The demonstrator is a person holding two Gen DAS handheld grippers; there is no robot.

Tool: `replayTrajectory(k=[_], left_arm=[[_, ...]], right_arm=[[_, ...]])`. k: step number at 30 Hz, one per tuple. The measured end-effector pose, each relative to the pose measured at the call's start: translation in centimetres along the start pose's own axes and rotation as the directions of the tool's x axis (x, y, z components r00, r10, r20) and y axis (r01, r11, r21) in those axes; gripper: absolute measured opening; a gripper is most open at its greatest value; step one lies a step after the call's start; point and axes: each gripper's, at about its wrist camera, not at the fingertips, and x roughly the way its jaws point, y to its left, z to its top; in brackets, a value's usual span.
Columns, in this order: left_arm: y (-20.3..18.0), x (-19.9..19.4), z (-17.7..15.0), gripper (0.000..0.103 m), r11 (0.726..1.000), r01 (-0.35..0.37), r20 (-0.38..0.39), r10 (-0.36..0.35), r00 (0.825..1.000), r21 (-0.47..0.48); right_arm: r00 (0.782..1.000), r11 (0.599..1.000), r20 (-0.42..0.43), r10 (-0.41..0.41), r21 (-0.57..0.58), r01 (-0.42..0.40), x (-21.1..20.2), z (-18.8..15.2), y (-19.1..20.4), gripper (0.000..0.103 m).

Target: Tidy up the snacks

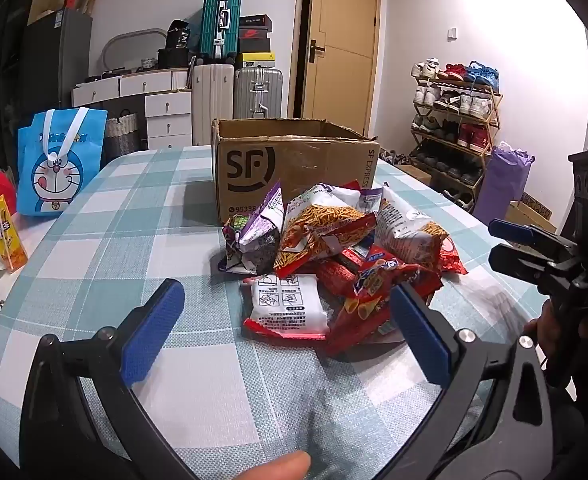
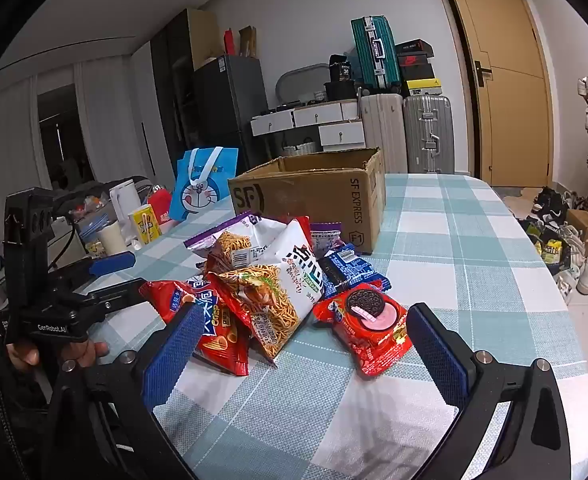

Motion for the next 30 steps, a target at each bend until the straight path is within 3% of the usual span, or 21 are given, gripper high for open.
replayTrajectory(k=[30], left_arm=[[-0.04, 0.01, 0.00, 0.102, 1.000, -0.003, 0.000, 0.003, 1.000, 0.009]], right_arm=[[1.000, 1.000, -0.006, -0.001, -0.001, 0.001, -0.04, 0.03, 0.01, 0.103]])
